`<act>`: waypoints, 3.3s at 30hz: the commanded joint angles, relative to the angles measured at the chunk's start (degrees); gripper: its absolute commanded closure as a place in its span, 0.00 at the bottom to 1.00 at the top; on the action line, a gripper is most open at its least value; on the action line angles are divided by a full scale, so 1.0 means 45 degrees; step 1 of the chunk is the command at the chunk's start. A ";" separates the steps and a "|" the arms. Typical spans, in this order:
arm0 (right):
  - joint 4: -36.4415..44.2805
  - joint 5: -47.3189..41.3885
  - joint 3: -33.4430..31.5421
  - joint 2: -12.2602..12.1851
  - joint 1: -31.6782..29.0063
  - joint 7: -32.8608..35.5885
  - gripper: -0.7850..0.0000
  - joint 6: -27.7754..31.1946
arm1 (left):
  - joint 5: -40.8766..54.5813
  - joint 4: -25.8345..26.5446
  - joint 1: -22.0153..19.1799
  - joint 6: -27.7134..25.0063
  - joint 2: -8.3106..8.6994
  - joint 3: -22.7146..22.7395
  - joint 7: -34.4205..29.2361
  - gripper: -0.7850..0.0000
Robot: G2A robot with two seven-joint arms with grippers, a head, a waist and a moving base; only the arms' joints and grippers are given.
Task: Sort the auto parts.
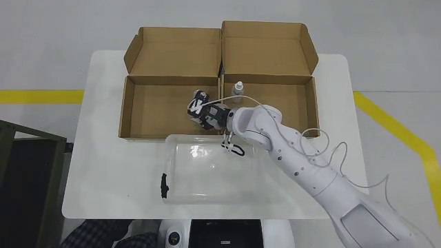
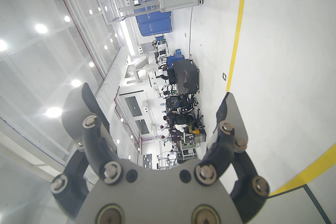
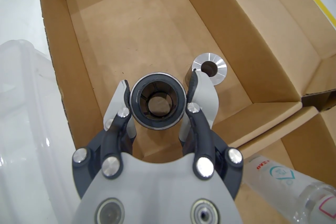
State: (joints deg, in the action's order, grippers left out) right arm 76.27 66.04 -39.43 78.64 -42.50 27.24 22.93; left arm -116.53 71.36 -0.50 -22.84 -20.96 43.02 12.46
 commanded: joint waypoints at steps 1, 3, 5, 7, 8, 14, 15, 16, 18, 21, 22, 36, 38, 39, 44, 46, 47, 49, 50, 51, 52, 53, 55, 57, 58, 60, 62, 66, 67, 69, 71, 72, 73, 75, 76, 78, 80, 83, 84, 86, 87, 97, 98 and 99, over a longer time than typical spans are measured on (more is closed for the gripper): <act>0.0110 0.0033 -0.0057 0.0002 -0.0049 0.0037 0.51 0.0036 | 0.0000 0.0000 0.0000 0.0000 0.0000 0.0000 0.0000 0.00; 0.0287 0.0039 -0.0161 -0.0009 -0.0118 0.0000 0.51 0.0095 | 0.0000 0.0000 0.0000 0.0000 0.0000 0.0000 0.0000 0.00; 0.0539 0.0074 -0.0299 -0.0037 -0.0216 -0.0051 0.51 0.0157 | 0.0000 0.0000 0.0000 0.0000 0.0000 0.0000 0.0000 0.00; 0.0882 0.0096 -0.0460 -0.0081 -0.0352 -0.0083 0.51 0.0263 | 0.0000 0.0000 0.0000 0.0000 0.0000 0.0000 0.0000 0.00; 0.1069 0.0083 -0.0556 -0.0108 -0.0434 -0.0100 0.51 0.0326 | 0.0000 0.0000 0.0000 0.0000 0.0000 0.0000 0.0000 0.00; 0.2345 0.0228 -0.1230 -0.0321 -0.1034 -0.0196 0.53 0.0627 | 0.0000 0.0000 0.0000 0.0000 0.0000 0.0000 0.0000 0.00; 0.2562 0.0250 -0.1363 -0.0363 -0.1169 -0.0220 0.52 0.0656 | 0.0000 0.0000 0.0000 0.0000 0.0000 0.0000 0.0000 0.00; 0.2793 0.0254 -0.1495 -0.0407 -0.1314 -0.0252 0.52 0.0728 | 0.0000 0.0000 0.0000 0.0000 0.0000 0.0000 0.0000 0.00; 0.3267 0.0300 -0.1790 -0.0507 -0.1618 -0.0324 0.51 0.0894 | 0.0000 0.0000 0.0000 0.0000 0.0000 0.0000 0.0000 0.00; 0.4008 0.0433 -0.2319 -0.0679 -0.2173 -0.0545 0.51 0.1113 | 0.0000 0.0000 0.0000 0.0000 0.0000 0.0000 0.0000 0.00; 0.4247 0.0516 -0.2518 -0.0744 -0.2375 -0.0604 0.50 0.1186 | 0.0000 0.0000 0.0000 0.0000 0.0000 0.0000 0.0000 0.00; 0.6976 0.1438 -0.6153 -0.1686 -0.6011 -0.2488 0.26 0.2292 | 0.0000 0.0000 0.0000 0.0000 0.0000 0.0000 0.0000 0.00; 0.7251 0.1742 -0.6721 -0.1809 -0.6661 -0.2995 0.24 0.2377 | 0.0000 0.0000 0.0000 0.0000 0.0000 0.0000 0.0000 0.00; 0.7317 0.1823 -0.7012 -0.1865 -0.6976 -0.3273 0.23 0.2414 | 0.0000 0.0000 0.0000 0.0000 0.0000 0.0000 0.0000 0.00; 0.7424 0.1947 -0.8371 -0.2081 -0.8288 -0.4607 0.17 0.2429 | 0.0000 0.0000 0.0000 0.0000 0.0000 0.0000 0.0000 0.00; 0.7438 0.1939 -0.8938 -0.2155 -0.8789 -0.5082 0.11 0.2363 | 0.0000 0.0000 0.0000 0.0000 0.0000 0.0000 0.0000 0.00; 0.7472 0.1958 -0.9212 -0.2192 -0.9054 -0.5317 0.07 0.2345 | 0.0000 0.0000 0.0000 0.0000 0.0000 0.0000 0.0000 0.00; 0.7540 0.1983 -0.9722 -0.2253 -0.9557 -0.5756 0.03 0.2254 | 0.0000 0.0000 0.0000 0.0000 0.0000 0.0000 0.0000 0.00; 0.7569 0.2022 -0.9946 -0.2279 -0.9785 -0.5939 0.01 0.2190 | 0.0000 0.0000 0.0000 0.0000 0.0000 0.0000 0.0000 0.00; 0.7587 0.2037 -1.0148 -0.2301 -0.9996 -0.6117 0.00 0.2121 | 0.0000 0.0000 0.0000 0.0000 0.0000 0.0000 0.0000 0.00; 0.7585 0.2050 -1.0337 -0.2322 -1.0194 -0.6268 0.00 0.2057 | 0.0000 0.0000 0.0000 0.0000 0.0000 0.0000 0.0000 0.00; 0.7583 0.2052 -1.0519 -0.2340 -1.0381 -0.6435 0.00 0.1986 | 0.0000 0.0000 0.0000 0.0000 0.0000 0.0000 0.0000 0.00; 0.7559 0.2017 -1.0840 -0.2369 -1.0735 -0.6740 0.00 0.1846 | 0.0000 0.0000 0.0000 0.0000 0.0000 0.0000 0.0000 0.00; 0.7525 0.1901 -1.1161 -0.2392 -1.1104 -0.7112 0.00 0.1724 | 0.0000 0.0000 0.0000 0.0000 0.0000 0.0000 0.0000 0.00; 0.7521 0.1865 -1.1331 -0.2404 -1.1304 -0.7317 0.00 0.1668 | 0.0000 0.0000 0.0000 0.0000 0.0000 0.0000 0.0000 0.00; 0.7527 0.1761 -1.1656 -0.2419 -1.1722 -0.7752 0.00 0.1503 | 0.0000 0.0000 0.0000 0.0000 0.0000 0.0000 0.0000 0.00; 0.7571 0.1816 -1.1907 -0.2435 -1.2135 -0.8046 0.00 0.1362 | 0.0000 0.0000 0.0000 0.0000 0.0000 0.0000 0.0000 0.00; 0.7539 0.1695 -1.2389 -0.2457 -1.2764 -0.8631 0.00 0.1184 | 0.0000 0.0000 0.0000 0.0000 0.0000 0.0000 0.0000 0.00; 0.7495 0.1657 -1.2529 -0.2459 -1.2900 -0.8818 0.00 0.1092 | 0.0000 0.0000 0.0000 0.0000 0.0000 0.0000 0.0000 0.00; 0.7424 0.1657 -1.2718 -0.2471 -1.3149 -0.9051 0.00 0.1085 | 0.0000 0.0000 0.0000 0.0000 0.0000 0.0000 0.0000 0.00; 0.7376 0.1653 -1.2873 -0.2476 -1.3330 -0.9286 0.00 0.1020 | 0.0000 0.0000 0.0000 0.0000 0.0000 0.0000 0.0000 0.00; 0.7354 0.1677 -1.2941 -0.2480 -1.3410 -0.9366 0.00 0.0982 | 0.0000 0.0000 0.0000 0.0000 0.0000 0.0000 0.0000 0.00; 0.7344 0.1712 -1.2999 -0.2481 -1.3485 -0.9438 0.00 0.0915 | 0.0000 0.0000 0.0000 0.0000 0.0000 0.0000 0.0000 0.00; 0.7357 0.1797 -1.3078 -0.2484 -1.3614 -0.9507 0.00 0.0808 | 0.0000 0.0000 0.0000 0.0000 0.0000 0.0000 0.0000 0.00; 0.7379 0.1861 -1.3116 -0.2485 -1.3656 -0.9507 0.00 0.0718 | 0.0000 0.0000 0.0000 0.0000 0.0000 0.0000 0.0000 0.00; 0.7409 0.1929 -1.3151 -0.2478 -1.3709 -0.9537 0.00 0.0504 | 0.0000 0.0000 0.0000 0.0000 0.0000 0.0000 0.0000 0.00; 0.7407 0.1923 -1.3151 -0.2479 -1.3710 -0.9539 0.00 0.0518 | 0.0000 0.0000 0.0000 0.0000 0.0000 0.0000 0.0000 0.00; 0.7411 0.1934 -1.3152 -0.2478 -1.3711 -0.9539 0.00 0.0496 | 0.0000 0.0000 0.0000 0.0000 0.0000 0.0000 0.0000 0.00; 0.7410 0.1932 -1.3152 -0.2478 -1.3710 -0.9538 0.00 0.0500 | 0.0000 0.0000 0.0000 0.0000 0.0000 0.0000 0.0000 0.00; 0.7409 0.1930 -1.3151 -0.2478 -1.3709 -0.9537 0.00 0.0503 | 0.0000 0.0000 0.0000 0.0000 0.0000 0.0000 0.0000 0.00; 0.7409 0.1930 -1.3151 -0.2478 -1.3709 -0.9537 0.00 0.0504 | 0.0000 0.0000 0.0000 0.0000 0.0000 0.0000 0.0000 0.00; 0.7409 0.1929 -1.3150 -0.2478 -1.3709 -0.9537 0.00 0.0504 | 0.0000 0.0000 0.0000 0.0000 0.0000 0.0000 0.0000 0.00; 0.7409 0.1929 -1.3150 -0.2478 -1.3709 -0.9537 0.00 0.0504 | 0.0000 0.0000 0.0000 0.0000 0.0000 0.0000 0.0000 0.00; 0.7409 0.1929 -1.3150 -0.2478 -1.3709 -0.9537 0.00 0.0504 | 0.0000 0.0000 0.0000 0.0000 0.0000 0.0000 0.0000 0.00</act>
State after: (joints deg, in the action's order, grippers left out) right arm 109.61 74.72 -98.61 67.49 -104.19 -15.67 25.20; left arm -116.53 71.36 -0.50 -22.84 -20.96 43.02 12.46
